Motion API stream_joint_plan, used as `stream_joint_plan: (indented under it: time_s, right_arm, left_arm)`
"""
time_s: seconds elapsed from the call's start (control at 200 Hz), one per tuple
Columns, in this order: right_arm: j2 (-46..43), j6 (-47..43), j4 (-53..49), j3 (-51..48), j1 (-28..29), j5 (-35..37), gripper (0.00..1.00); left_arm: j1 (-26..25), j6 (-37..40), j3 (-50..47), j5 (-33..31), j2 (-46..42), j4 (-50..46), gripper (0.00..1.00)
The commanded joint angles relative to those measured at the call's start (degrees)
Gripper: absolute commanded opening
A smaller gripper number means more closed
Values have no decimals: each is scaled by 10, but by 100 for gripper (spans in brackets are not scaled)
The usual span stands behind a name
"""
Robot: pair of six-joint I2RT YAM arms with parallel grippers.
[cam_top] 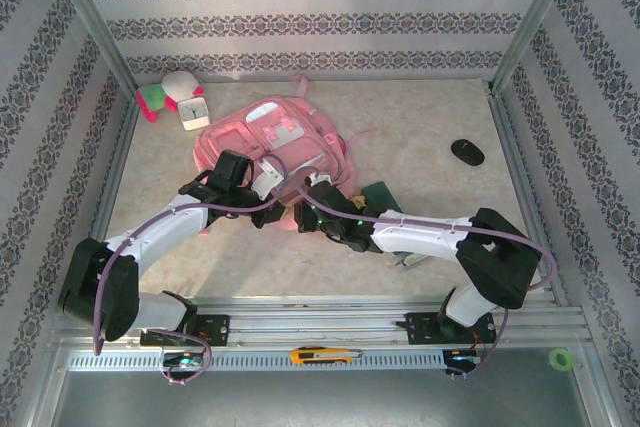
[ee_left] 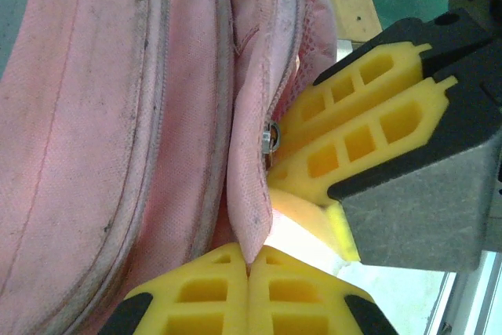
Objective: Pack books, pencil case, and school supplies into a backpack
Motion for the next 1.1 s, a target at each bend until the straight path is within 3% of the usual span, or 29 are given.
stream_joint_plan:
  time_s: [0.0,0.49,0.645,0.939,1.014,1.099]
  right_arm:
    - [-12,-4,-67,-10,-26,58,6]
    - [-63,-47,-123,-38,-117,-2,2]
    - [-53,-87,-108,-20,-120,-71,18]
    - [-2,-118,-112,22,-110,-58,41]
    - [9,-129,-112,31,-111,-44,40]
    - [15,-140,-137,41,-117,-3,24]
  left_arm:
    - [-2,10,14,26,-29,-18,0]
    - [26,55,12,1,-63,-80,0]
    - [27,54,8,34,-68,-62,0]
    - [26,37,11,62,-72,-35,0]
    - [26,36,12,66,-75,-36,0]
    - [27,37,13,56,-79,-40,0]
